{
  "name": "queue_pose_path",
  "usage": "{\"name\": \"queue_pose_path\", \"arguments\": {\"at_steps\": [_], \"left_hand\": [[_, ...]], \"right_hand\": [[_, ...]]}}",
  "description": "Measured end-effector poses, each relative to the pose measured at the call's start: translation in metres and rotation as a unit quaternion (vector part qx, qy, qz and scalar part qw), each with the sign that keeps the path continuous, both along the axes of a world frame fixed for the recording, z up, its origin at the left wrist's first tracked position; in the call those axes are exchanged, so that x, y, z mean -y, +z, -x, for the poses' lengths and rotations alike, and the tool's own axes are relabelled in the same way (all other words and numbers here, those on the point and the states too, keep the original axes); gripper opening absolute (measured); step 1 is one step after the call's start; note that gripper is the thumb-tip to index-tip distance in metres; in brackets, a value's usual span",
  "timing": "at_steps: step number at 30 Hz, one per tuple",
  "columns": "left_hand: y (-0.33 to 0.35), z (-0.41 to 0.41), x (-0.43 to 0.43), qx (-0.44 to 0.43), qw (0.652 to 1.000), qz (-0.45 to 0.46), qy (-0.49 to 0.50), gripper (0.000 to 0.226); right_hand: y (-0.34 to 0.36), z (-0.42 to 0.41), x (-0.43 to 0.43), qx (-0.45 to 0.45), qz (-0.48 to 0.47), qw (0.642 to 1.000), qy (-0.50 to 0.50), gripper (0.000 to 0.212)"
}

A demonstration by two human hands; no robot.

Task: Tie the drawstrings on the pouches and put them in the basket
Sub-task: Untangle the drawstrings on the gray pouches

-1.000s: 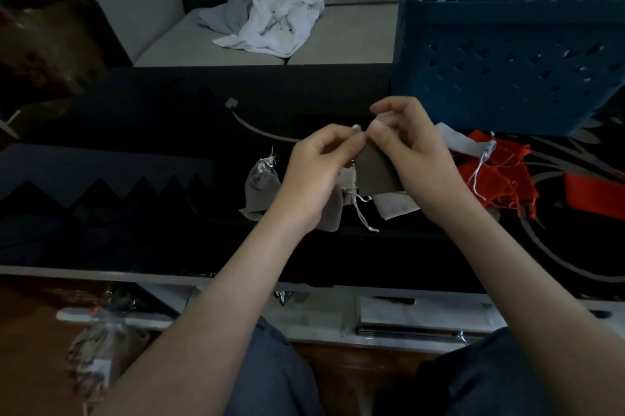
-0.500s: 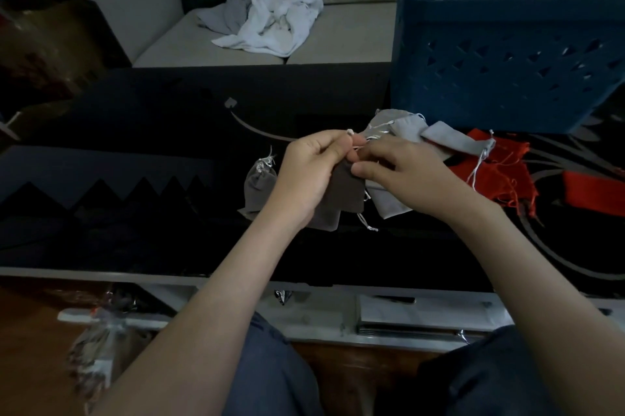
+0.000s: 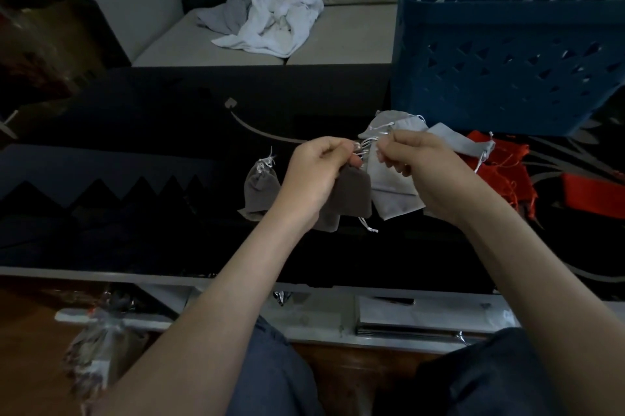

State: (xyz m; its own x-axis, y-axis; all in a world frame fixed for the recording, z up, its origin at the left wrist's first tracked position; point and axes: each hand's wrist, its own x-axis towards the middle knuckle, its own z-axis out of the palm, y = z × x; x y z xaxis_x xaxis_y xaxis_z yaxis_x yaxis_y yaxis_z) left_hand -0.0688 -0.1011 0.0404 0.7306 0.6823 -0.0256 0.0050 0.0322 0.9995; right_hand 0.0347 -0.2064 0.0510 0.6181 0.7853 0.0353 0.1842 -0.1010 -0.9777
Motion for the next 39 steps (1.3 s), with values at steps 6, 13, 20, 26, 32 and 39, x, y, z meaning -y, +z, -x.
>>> {"name": "queue_pose_path", "arguments": {"at_steps": [6,13,20,26,32,39], "left_hand": [[-0.002,0.0,0.0,0.002,1.0,-0.011,0.005,0.011],[-0.003,0.004,-0.001,-0.018,0.998,-0.048,-0.026,0.019],[-0.004,0.007,0.002,-0.021,0.99,-0.127,-0.05,0.013],[-0.006,0.005,0.0,-0.01,0.976,-0.217,0.017,0.016],[-0.009,0.002,-0.001,0.002,0.989,-0.146,0.026,0.021],[-0.01,0.0,0.003,0.009,0.984,-0.165,0.062,0.02]], "right_hand": [[0.0,0.008,0.001,0.076,-0.036,0.993,0.086,0.017],[-0.006,0.012,-0.004,0.223,-0.022,0.974,0.041,0.036],[-0.012,0.012,-0.008,0.208,-0.013,0.978,-0.023,0.02],[-0.01,0.017,-0.011,0.193,-0.026,0.98,-0.035,0.013],[-0.012,0.023,-0.012,0.24,-0.044,0.967,-0.072,0.014],[-0.014,0.029,-0.016,0.217,-0.037,0.968,-0.123,0.009]]}}
